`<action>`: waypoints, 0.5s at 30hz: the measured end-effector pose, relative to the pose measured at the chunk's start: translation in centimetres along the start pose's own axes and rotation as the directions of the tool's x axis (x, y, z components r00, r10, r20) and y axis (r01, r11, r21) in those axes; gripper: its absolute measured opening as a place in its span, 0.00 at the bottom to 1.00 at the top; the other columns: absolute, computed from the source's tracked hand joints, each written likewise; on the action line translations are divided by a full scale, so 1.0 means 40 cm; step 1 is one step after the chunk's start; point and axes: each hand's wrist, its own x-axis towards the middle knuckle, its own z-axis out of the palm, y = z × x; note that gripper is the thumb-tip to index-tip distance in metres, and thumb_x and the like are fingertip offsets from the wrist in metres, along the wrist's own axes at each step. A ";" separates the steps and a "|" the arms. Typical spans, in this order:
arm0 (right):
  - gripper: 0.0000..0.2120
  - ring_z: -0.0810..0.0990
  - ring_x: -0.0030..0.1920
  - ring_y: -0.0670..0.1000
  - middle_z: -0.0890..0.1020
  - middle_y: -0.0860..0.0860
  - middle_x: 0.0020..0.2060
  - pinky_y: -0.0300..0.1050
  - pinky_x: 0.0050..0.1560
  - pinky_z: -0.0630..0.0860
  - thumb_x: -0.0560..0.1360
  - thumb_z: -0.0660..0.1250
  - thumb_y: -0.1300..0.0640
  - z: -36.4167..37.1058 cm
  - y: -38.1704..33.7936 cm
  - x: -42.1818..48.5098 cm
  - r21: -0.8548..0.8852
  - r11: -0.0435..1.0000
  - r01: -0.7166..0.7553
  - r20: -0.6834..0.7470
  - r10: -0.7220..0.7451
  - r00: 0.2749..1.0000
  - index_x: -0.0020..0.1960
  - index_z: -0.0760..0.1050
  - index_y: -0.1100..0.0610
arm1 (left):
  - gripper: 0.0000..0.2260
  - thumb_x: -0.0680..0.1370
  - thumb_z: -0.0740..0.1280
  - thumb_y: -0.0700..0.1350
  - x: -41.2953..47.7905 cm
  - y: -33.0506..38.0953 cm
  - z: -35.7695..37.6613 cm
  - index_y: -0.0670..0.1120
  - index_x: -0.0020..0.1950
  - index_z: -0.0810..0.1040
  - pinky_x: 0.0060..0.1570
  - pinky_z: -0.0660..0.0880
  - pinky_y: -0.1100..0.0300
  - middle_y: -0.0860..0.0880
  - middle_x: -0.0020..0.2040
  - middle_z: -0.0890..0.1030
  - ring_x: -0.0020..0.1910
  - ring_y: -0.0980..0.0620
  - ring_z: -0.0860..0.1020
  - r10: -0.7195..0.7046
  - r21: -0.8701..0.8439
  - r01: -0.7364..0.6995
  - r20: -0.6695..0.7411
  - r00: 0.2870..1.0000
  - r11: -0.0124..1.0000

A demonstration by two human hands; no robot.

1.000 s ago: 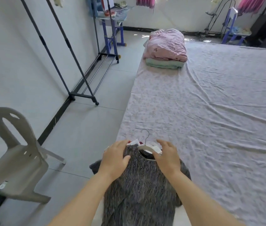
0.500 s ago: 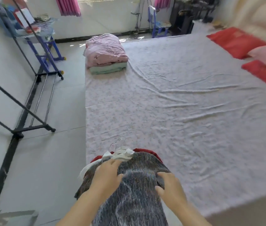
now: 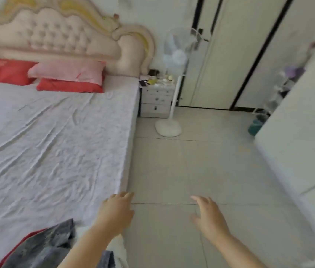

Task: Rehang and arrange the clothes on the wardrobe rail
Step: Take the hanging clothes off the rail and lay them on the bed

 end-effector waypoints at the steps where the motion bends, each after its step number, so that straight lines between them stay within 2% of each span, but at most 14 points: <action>1: 0.25 0.67 0.66 0.50 0.69 0.49 0.64 0.39 0.63 0.64 0.75 0.65 0.53 -0.035 0.071 -0.044 0.006 0.997 -0.077 -0.036 0.078 0.996 0.70 0.63 0.49 | 0.25 0.79 0.57 0.51 0.022 0.083 0.002 0.53 0.75 0.54 0.67 0.62 0.56 0.52 0.73 0.62 0.70 0.49 0.63 0.079 0.027 -0.080 0.015 0.997 0.996; 3: 0.26 0.67 0.66 0.51 0.69 0.50 0.65 0.40 0.64 0.64 0.75 0.65 0.53 -0.098 0.212 -0.145 0.054 0.972 -0.229 -0.108 0.234 0.966 0.71 0.62 0.50 | 0.25 0.79 0.57 0.52 0.050 0.262 0.012 0.54 0.74 0.54 0.66 0.62 0.56 0.53 0.72 0.62 0.70 0.50 0.63 0.241 0.066 -0.243 0.029 0.970 0.968; 6: 0.25 0.67 0.66 0.50 0.68 0.50 0.66 0.41 0.65 0.65 0.76 0.64 0.54 -0.176 0.399 -0.320 0.182 0.891 -0.416 -0.208 0.448 0.870 0.71 0.62 0.50 | 0.24 0.79 0.58 0.52 0.048 0.538 0.048 0.54 0.74 0.55 0.66 0.61 0.57 0.54 0.71 0.64 0.69 0.51 0.64 0.480 0.085 -0.484 0.063 0.875 0.871; 11: 0.24 0.66 0.65 0.48 0.67 0.48 0.64 0.40 0.65 0.65 0.77 0.63 0.54 -0.293 0.664 -0.618 0.351 0.727 -0.590 -0.318 0.686 0.655 0.71 0.60 0.49 | 0.25 0.79 0.58 0.53 -0.036 0.996 0.140 0.54 0.74 0.54 0.68 0.62 0.57 0.53 0.72 0.63 0.69 0.52 0.64 0.762 0.109 -0.772 0.125 0.636 0.626; 15: 0.25 0.64 0.67 0.47 0.65 0.47 0.66 0.39 0.66 0.62 0.77 0.62 0.53 -0.371 0.859 -0.817 0.400 0.624 -0.671 -0.367 0.780 0.507 0.72 0.59 0.48 | 0.25 0.79 0.58 0.53 -0.154 1.334 0.216 0.54 0.74 0.55 0.66 0.63 0.60 0.54 0.72 0.64 0.68 0.54 0.65 0.885 0.069 -0.893 0.122 0.450 0.444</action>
